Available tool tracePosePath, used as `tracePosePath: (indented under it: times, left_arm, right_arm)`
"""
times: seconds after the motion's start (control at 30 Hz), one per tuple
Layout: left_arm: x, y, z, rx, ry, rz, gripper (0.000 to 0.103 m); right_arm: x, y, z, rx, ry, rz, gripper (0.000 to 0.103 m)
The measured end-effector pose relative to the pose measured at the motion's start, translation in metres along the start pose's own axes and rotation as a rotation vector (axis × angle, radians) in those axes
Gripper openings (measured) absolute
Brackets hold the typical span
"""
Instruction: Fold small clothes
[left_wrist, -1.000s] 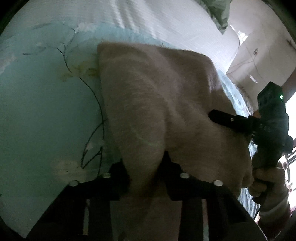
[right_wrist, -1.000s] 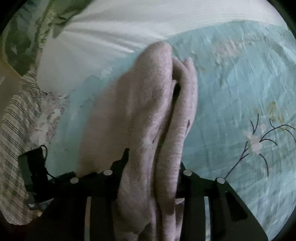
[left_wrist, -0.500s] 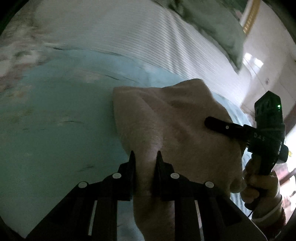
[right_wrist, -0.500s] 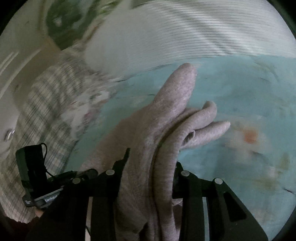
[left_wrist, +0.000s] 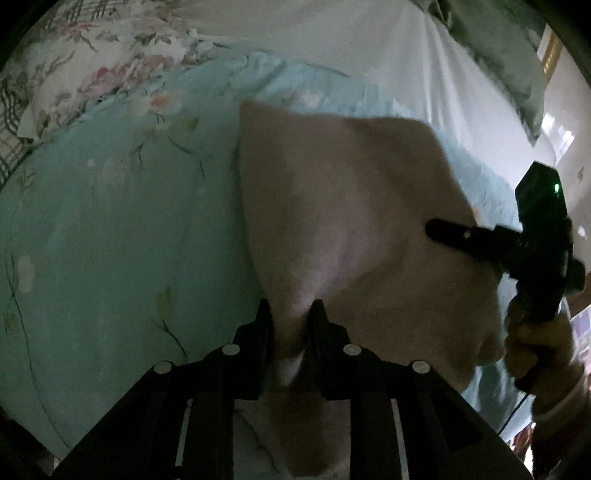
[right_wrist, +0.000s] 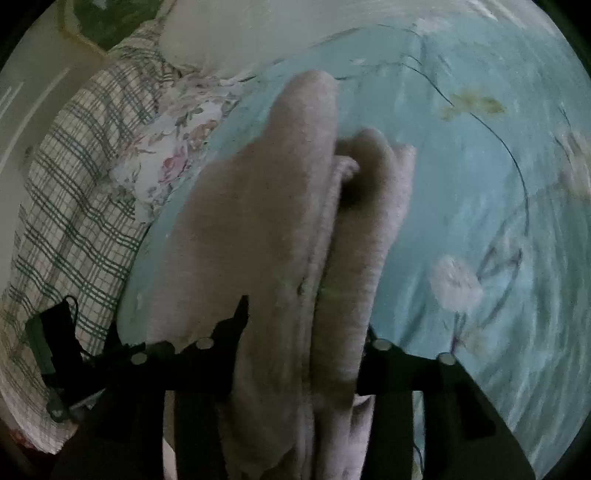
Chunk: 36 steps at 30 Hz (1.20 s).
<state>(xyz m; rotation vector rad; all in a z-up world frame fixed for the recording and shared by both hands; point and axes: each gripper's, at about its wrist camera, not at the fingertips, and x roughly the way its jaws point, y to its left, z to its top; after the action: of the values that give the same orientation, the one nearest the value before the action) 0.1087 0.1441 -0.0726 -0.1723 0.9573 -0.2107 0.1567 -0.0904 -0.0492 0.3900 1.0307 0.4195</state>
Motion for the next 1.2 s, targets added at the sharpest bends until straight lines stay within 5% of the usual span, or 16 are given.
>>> tracePosePath:
  times: [0.33,0.57,0.67,0.73,0.8,0.93,1.03,1.2]
  left_arm:
    - [-0.033,-0.007,-0.03,0.067,-0.012,0.049,0.042]
    - [-0.06,-0.003,-0.065,0.08,-0.026,0.035,0.059]
    - [-0.052,-0.009,-0.076,0.12,0.008,0.034,0.06]
    - [-0.045,-0.013,-0.082,0.142,0.019,0.057,0.06]
    - [-0.038,-0.013,-0.085,0.144,0.019,0.078,0.06]
    - [-0.029,-0.008,-0.079,0.104,0.012,0.105,0.058]
    - [-0.034,-0.009,-0.072,0.065,-0.003,0.086,0.046]
    - [-0.025,-0.025,-0.078,0.094,0.019,0.098,0.022]
  right_arm:
    - [-0.078,0.019,-0.04,-0.058,-0.086,-0.034,0.057]
    - [-0.07,0.042,-0.08,-0.194,0.01,0.039,0.057]
    - [-0.056,0.042,-0.083,-0.201,0.035,0.047,0.047]
    - [-0.045,0.041,-0.082,-0.202,0.063,0.057,0.023]
    - [-0.041,0.039,-0.083,-0.198,0.088,0.065,0.012]
    - [-0.068,0.044,-0.074,-0.213,0.024,0.072,0.009]
    - [-0.1,0.041,-0.066,-0.224,-0.039,0.076,0.009]
    - [-0.068,0.006,-0.083,-0.211,0.071,-0.09,0.009]
